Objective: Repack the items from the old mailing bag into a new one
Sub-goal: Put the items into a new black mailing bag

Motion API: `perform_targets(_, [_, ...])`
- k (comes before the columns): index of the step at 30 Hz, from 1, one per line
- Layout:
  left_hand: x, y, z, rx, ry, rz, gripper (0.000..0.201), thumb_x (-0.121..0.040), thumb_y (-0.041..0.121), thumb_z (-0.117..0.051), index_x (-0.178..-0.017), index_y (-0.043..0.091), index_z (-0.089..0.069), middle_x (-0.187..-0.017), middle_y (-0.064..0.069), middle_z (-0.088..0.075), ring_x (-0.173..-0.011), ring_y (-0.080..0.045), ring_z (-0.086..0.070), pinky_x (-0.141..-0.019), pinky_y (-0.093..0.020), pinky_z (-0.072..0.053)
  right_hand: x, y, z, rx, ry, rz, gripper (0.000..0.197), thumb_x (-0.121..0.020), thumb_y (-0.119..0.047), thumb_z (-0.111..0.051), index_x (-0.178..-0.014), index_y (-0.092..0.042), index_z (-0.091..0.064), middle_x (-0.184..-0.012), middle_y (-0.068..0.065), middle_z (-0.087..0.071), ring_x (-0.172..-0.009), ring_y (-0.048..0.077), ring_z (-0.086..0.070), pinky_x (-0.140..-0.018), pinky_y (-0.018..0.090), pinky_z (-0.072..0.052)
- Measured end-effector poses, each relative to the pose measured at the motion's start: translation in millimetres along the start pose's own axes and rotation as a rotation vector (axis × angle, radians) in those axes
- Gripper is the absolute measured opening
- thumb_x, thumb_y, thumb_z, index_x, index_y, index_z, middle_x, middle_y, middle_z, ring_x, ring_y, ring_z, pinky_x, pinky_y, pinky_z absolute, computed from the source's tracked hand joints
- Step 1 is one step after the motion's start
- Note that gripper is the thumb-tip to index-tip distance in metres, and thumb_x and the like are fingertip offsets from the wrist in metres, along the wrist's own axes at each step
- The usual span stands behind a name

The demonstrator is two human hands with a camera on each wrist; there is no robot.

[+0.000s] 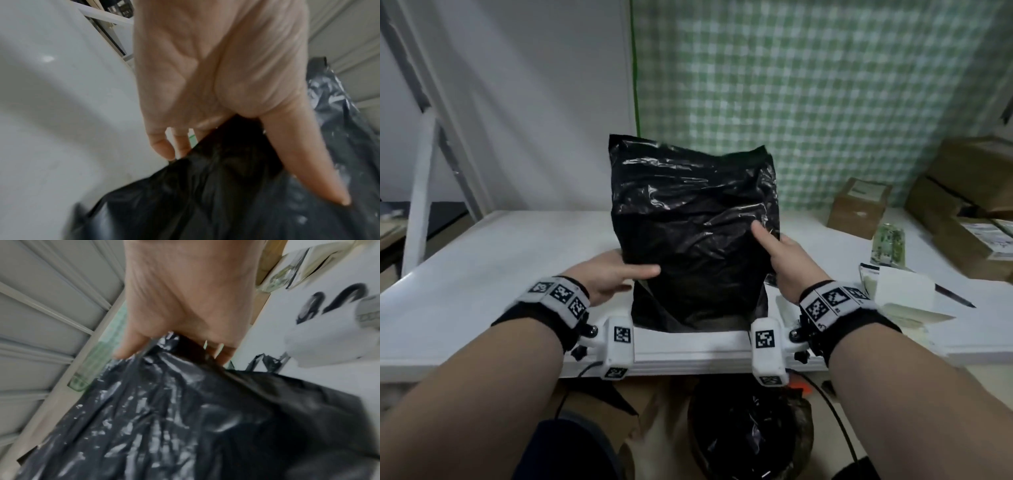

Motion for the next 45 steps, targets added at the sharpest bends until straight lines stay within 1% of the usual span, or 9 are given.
perform_targets(4, [-10, -19, -6, 0.049, 0.049, 0.041, 0.062, -0.042, 0.035, -0.091, -0.098, 0.026, -0.066, -0.092, 0.015, -0.074, -0.099, -0.011, -0.059, -0.082, -0.027, -0.043, 8, 37, -16, 0.244, -0.205, -0.111, 0.026, -0.079, -0.023, -0.073, -0.105, -0.021, -0.067, -0.107, -0.003, -0.070, -0.099, 0.008, -0.064, -0.090, 0.023, -0.048])
perform_targets(9, [-12, -24, -5, -0.027, 0.037, 0.182, 0.013, -0.085, 0.026, -0.065, -0.097, 0.024, -0.063, -0.085, 0.006, -0.065, -0.075, -0.007, -0.056, -0.054, -0.019, -0.047, -15, 50, -3, 0.336, -0.017, -0.122, 0.032, -0.080, -0.028, -0.072, -0.104, -0.008, -0.070, -0.105, 0.010, -0.072, -0.098, 0.025, -0.068, -0.099, 0.043, -0.050])
perform_targets(14, [-28, 14, 1, 0.280, 0.063, 0.044, 0.020, -0.094, 0.018, -0.051, -0.113, 0.015, -0.057, -0.109, -0.004, -0.066, -0.102, -0.020, -0.062, -0.067, -0.038, -0.060, -35, 11, -10, 0.287, 0.117, -0.005, 0.021, -0.085, -0.026, -0.068, -0.091, -0.006, -0.070, -0.095, 0.015, -0.072, -0.089, 0.026, -0.068, -0.089, 0.043, -0.055])
perform_targets(19, [-45, 43, 15, 0.349, 0.192, -0.146, 0.029, -0.095, 0.011, -0.048, -0.124, 0.006, -0.051, -0.117, -0.010, -0.063, -0.106, -0.021, -0.061, -0.083, -0.035, -0.056, -52, -20, -10, 0.184, 0.182, 0.081, 0.009, -0.090, -0.018, -0.063, -0.090, -0.009, -0.065, -0.077, -0.001, -0.064, -0.067, 0.012, -0.061, -0.052, 0.017, -0.050])
perform_targets(25, [-61, 6, 10, 0.173, 0.288, -0.081, 0.030, -0.091, 0.005, -0.053, -0.120, -0.002, -0.055, -0.105, -0.009, -0.066, -0.095, -0.021, -0.063, -0.091, -0.032, -0.050, -53, 41, 5, 0.208, 0.237, -0.083, 0.029, -0.086, -0.009, -0.065, -0.115, -0.002, -0.063, -0.099, 0.005, -0.063, -0.092, 0.021, -0.060, -0.076, 0.025, -0.043])
perform_targets(31, [-66, -36, 3, -0.098, 0.230, 0.113, 0.034, -0.088, 0.013, -0.059, -0.120, 0.002, -0.058, -0.117, -0.013, -0.064, -0.103, -0.025, -0.061, -0.092, -0.032, -0.047, -39, 93, -1, 0.174, 0.089, -0.397, 0.027, -0.085, -0.037, -0.067, -0.101, -0.016, -0.062, -0.089, -0.002, -0.064, -0.077, 0.012, -0.059, -0.062, 0.023, -0.048])
perform_targets(35, [-54, -39, 7, -0.081, 0.174, 0.203, 0.029, -0.088, 0.026, -0.061, -0.115, 0.015, -0.061, -0.108, -0.004, -0.067, -0.088, -0.017, -0.061, -0.069, -0.025, -0.048, -37, 84, 3, 0.170, 0.108, -0.348, 0.045, -0.079, -0.048, -0.068, -0.109, -0.014, -0.066, -0.107, 0.002, -0.068, -0.096, 0.021, -0.064, -0.072, 0.030, -0.055])
perform_targets(39, [-43, -33, 16, 0.054, 0.196, 0.166, 0.019, -0.088, 0.028, -0.061, -0.105, 0.021, -0.061, -0.094, 0.004, -0.066, -0.081, -0.010, -0.056, -0.060, -0.023, -0.040, -30, 64, 3, 0.062, 0.103, -0.216, 0.004, -0.085, -0.027, -0.068, -0.085, -0.024, -0.065, -0.086, -0.005, -0.067, -0.079, 0.014, -0.057, -0.061, 0.025, -0.033])
perform_targets(45, [-21, -38, 15, 0.278, 0.184, 0.133, 0.022, -0.091, 0.017, -0.056, -0.108, 0.003, -0.061, -0.110, -0.012, -0.068, -0.104, -0.022, -0.064, -0.086, -0.032, -0.055, -8, 54, 10, -0.030, 0.120, -0.199, 0.007, -0.091, -0.015, -0.060, -0.084, -0.015, -0.059, -0.087, 0.004, -0.063, -0.068, 0.014, -0.060, -0.045, 0.018, -0.048])
Point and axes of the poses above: each hand's wrist, its own x-axis away from the middle knuckle, its own z-axis out of the back of the hand, y = z × x, the point moved 10 cm from there along -x, towards the middle knuckle
